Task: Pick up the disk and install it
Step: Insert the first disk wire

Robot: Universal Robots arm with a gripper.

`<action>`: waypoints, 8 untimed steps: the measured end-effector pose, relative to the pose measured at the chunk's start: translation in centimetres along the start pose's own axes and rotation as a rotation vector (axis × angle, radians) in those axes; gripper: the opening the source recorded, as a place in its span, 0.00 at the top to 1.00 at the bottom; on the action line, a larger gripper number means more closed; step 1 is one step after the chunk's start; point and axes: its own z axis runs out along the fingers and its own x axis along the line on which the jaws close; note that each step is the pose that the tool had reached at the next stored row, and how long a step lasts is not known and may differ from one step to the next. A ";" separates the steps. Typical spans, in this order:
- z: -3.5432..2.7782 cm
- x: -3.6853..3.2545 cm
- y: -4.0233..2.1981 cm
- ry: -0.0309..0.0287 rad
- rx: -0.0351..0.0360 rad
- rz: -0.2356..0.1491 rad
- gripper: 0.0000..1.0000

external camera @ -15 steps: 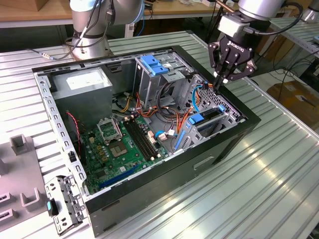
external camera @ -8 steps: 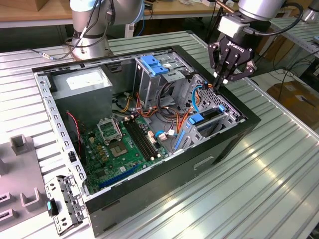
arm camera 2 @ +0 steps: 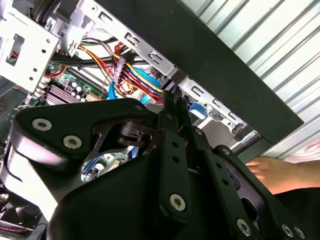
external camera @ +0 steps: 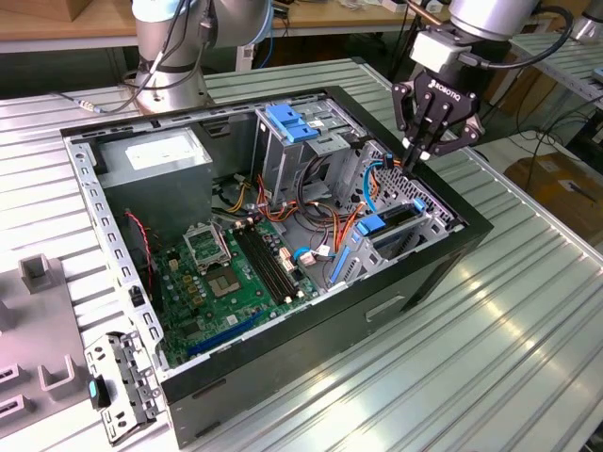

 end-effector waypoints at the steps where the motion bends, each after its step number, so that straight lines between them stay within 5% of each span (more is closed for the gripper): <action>1: 0.02 0.09 0.09 0.0000 0.0000 0.000 0.83; 8: 0.05 0.21 0.23 -0.0001 0.0000 0.000 0.83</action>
